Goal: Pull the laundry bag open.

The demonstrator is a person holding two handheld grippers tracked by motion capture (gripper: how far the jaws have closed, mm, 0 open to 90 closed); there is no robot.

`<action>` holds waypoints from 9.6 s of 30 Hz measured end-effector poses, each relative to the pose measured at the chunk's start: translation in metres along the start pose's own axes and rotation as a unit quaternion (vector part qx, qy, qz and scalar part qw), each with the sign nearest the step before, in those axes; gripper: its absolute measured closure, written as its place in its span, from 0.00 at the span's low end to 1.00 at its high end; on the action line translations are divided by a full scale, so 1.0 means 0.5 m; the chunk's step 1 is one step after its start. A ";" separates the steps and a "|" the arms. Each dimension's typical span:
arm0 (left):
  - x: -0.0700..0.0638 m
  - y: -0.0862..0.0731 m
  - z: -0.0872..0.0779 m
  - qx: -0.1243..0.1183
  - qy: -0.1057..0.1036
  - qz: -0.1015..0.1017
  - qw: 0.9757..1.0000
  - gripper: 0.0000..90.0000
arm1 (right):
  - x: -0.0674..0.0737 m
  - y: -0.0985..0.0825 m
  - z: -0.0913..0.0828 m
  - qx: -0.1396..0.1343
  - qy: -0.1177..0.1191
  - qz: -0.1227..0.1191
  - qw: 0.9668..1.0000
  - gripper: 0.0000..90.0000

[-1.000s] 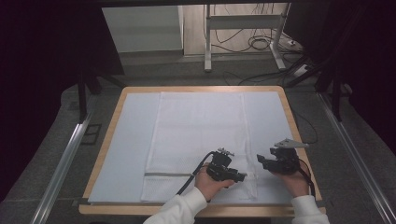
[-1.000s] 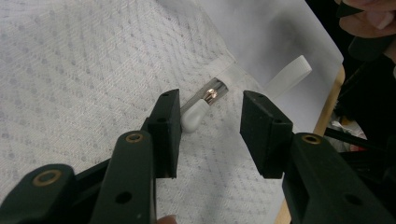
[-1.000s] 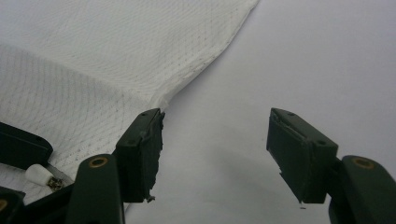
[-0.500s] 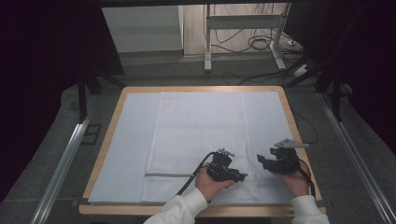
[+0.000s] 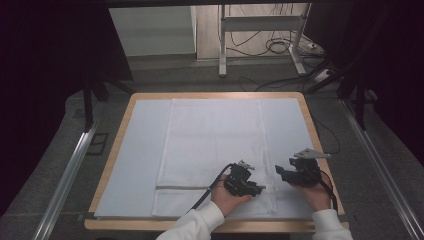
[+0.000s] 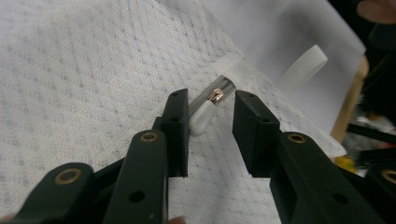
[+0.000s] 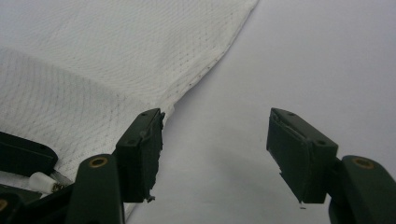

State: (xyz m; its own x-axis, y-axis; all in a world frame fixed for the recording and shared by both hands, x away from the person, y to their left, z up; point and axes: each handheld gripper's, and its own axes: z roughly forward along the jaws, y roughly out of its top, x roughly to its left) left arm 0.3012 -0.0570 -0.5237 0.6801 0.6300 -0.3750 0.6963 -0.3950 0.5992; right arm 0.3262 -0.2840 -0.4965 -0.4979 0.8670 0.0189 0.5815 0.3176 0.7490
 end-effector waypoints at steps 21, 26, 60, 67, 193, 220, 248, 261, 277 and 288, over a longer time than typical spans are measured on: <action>-0.004 -0.002 -0.001 -0.007 0.010 0.017 1.000 0.91 | -0.006 0.002 -0.008 -0.012 -0.009 0.007 1.000 0.40; -0.007 -0.002 0.000 -0.004 -0.006 0.014 1.000 0.90 | -0.006 0.002 -0.009 -0.012 -0.010 0.006 1.000 0.40; -0.010 0.000 0.009 -0.004 0.000 0.027 1.000 0.97 | -0.010 0.001 -0.012 -0.016 -0.011 0.011 1.000 0.40; -0.003 0.003 -0.006 -0.017 -0.017 0.018 1.000 0.97 | -0.009 0.001 -0.014 -0.013 -0.004 0.013 1.000 0.40; 0.040 -0.021 -0.048 -0.021 -0.034 0.013 0.999 0.97 | 0.065 0.025 0.075 0.121 0.216 0.109 0.963 0.98; 0.055 -0.034 -0.052 -0.013 -0.029 0.005 0.999 0.97 | 0.066 0.022 0.077 0.122 0.213 0.101 0.964 0.98; 0.081 -0.055 -0.068 -0.012 -0.024 -0.006 1.000 0.97 | 0.067 0.020 0.080 0.126 0.214 0.098 0.964 0.98; 0.090 -0.066 -0.076 -0.013 -0.025 -0.014 0.999 0.97 | 0.068 0.018 0.083 0.128 0.214 0.099 0.963 0.98; 0.106 -0.080 -0.094 -0.012 -0.021 -0.017 1.000 0.97 | 0.066 0.018 0.083 0.129 0.214 0.102 0.963 0.98; 0.115 -0.089 -0.105 -0.013 -0.021 -0.021 0.999 0.97 | 0.067 0.017 0.084 0.130 0.214 0.100 0.963 0.98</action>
State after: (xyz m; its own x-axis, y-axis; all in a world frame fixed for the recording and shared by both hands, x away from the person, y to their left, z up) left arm 0.2974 0.0318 -0.5350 0.6606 0.6158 -0.4295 0.7182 -0.3517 0.6004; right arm 0.3417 -0.2362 -0.5173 -0.5460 0.7014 0.4581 0.8073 0.2943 0.5115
